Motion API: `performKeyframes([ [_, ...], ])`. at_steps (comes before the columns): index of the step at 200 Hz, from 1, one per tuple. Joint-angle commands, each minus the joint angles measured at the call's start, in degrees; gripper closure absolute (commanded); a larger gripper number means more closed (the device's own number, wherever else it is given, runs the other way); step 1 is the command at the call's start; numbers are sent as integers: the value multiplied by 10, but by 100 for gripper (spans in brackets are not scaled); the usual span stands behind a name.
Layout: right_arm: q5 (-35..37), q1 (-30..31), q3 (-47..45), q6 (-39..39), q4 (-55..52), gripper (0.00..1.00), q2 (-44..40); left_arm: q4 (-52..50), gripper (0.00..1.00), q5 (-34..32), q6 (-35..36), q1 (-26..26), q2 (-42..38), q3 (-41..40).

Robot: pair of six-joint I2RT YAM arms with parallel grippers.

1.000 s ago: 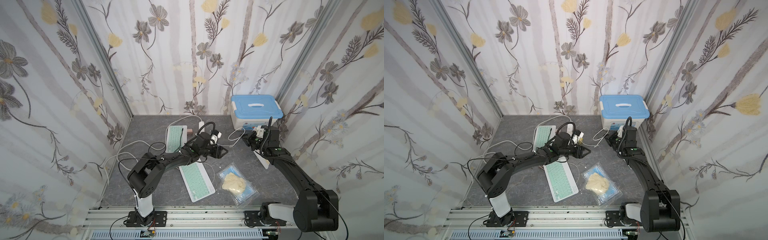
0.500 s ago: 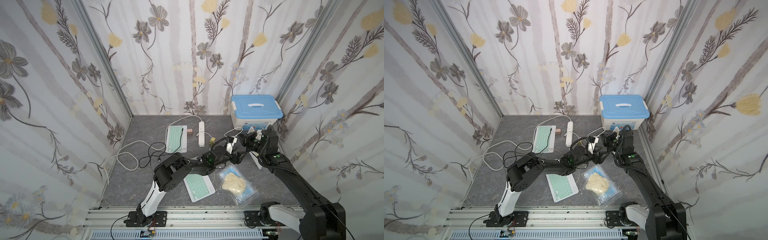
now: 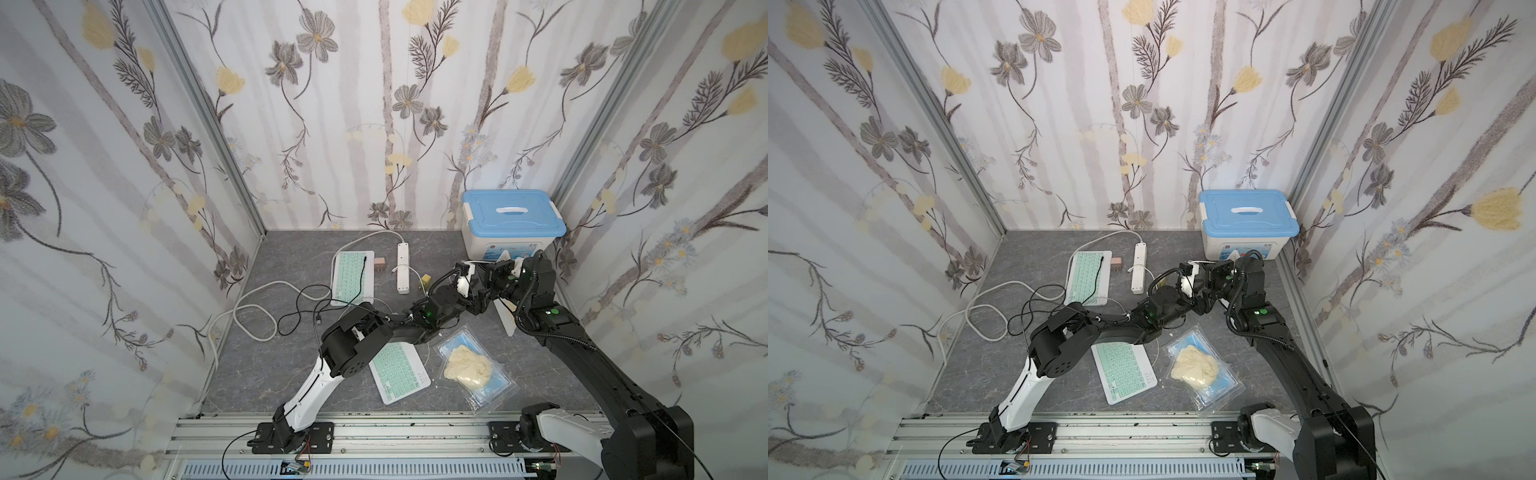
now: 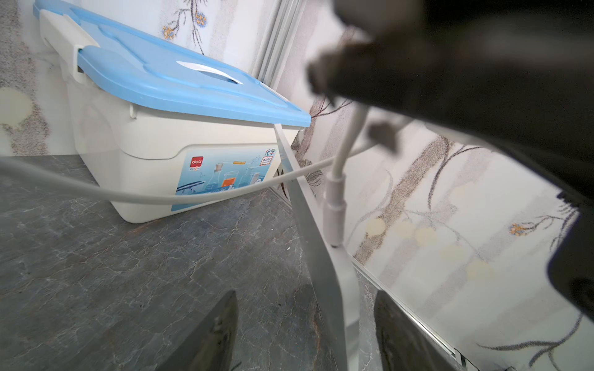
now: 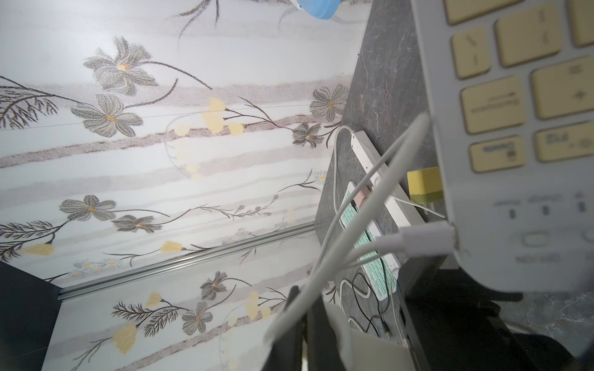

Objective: Unplug the wireless keyboard
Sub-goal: Pick up the keyboard from the center of the board.

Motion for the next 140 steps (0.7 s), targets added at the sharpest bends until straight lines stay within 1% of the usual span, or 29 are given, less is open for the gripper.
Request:
performKeyframes([
  [1,-9,2,1,12,32,100,-1,7,34,-4,-7,3,14,21],
  [30,-9,2,-1,12,31,100,0,-7,35,5,-8,3,30,58],
  [55,-10,2,-4,11,31,100,-1,-7,42,7,-8,4,38,71],
  [61,-9,2,-5,12,31,100,-1,-7,46,10,-7,4,39,73],
  [70,-9,2,-8,13,33,100,-2,-4,54,15,-7,4,40,73],
  [88,-9,2,-13,16,35,98,-1,3,68,18,-10,4,38,68],
  [101,-8,2,-15,17,35,97,-1,8,76,17,-11,5,35,61],
  [117,-8,2,-15,17,34,96,0,10,82,17,-8,5,29,52],
  [123,-8,2,-15,17,34,94,1,13,84,19,-7,7,26,48],
  [127,-8,2,-14,18,32,92,1,13,86,19,-7,8,24,47],
  [131,-8,2,-14,18,28,87,2,13,87,20,-9,8,23,45],
  [135,-7,2,-13,19,25,79,2,13,89,21,-10,10,21,43],
  [140,-7,2,-12,20,20,66,3,13,91,23,-12,12,20,42],
])
